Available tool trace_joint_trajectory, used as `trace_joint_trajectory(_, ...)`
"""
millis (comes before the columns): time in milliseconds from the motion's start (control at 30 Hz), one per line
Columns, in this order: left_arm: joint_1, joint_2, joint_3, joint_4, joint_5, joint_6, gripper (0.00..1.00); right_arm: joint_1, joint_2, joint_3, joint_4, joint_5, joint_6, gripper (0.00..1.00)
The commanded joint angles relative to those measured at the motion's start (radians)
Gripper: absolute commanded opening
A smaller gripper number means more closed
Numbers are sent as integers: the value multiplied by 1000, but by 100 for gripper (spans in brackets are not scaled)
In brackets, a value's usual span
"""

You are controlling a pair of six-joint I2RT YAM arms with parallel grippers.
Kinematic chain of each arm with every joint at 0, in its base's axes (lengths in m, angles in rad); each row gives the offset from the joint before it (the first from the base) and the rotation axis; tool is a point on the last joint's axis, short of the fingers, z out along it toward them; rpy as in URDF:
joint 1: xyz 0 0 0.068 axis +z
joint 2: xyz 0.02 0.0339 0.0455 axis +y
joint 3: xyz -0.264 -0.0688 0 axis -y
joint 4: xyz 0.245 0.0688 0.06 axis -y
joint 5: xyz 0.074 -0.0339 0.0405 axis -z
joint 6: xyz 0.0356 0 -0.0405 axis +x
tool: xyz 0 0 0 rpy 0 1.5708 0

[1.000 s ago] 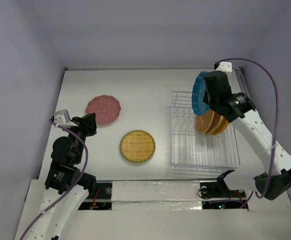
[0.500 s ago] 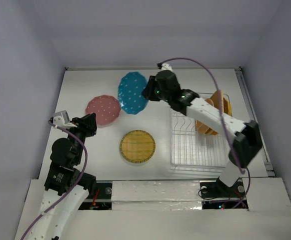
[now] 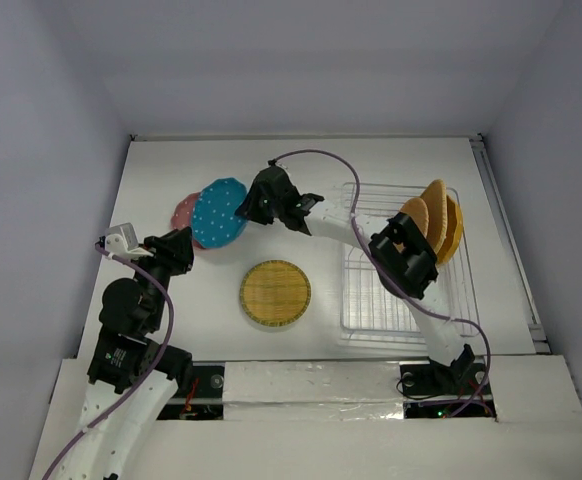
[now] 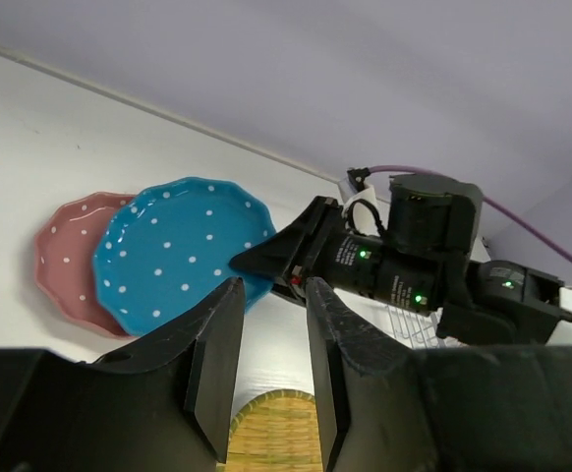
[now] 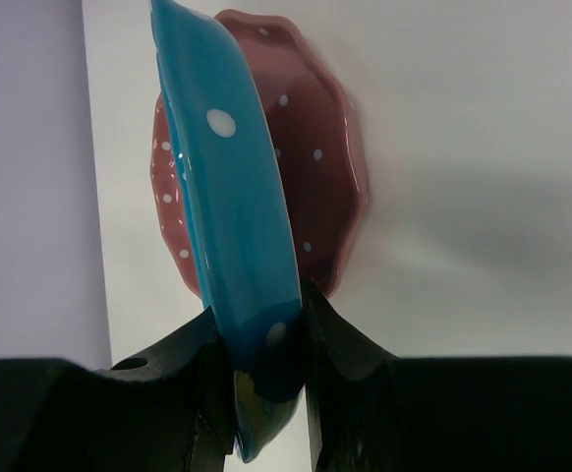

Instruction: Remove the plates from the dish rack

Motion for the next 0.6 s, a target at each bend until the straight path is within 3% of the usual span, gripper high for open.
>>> trace_joint_trajectory(0,-3,-7,2,32,4,-1,29,13,-26,102,240,-28,121,0)
trace_joint_trajectory(167,-3,-6,0,32,4,-1,29,13,49,114,227,-42,153,0)
trace_joint_trajectory(233,-3,-6,-1,34,4,-1,30,22,62,106,220,-60,161,11)
trace_joint_trajectory(267,-3,-6,0,34,4,-1,30,22,69,106,209,-57,158,24)
trace_joint_trajectory(400,-3,-9,-1,35,4,-1,30,31,62,111,123,-36,94,56)
trace_joint_trajectory(567,-3,-15,0,35,4,-3,30,31,6,88,-41,69,-22,78)
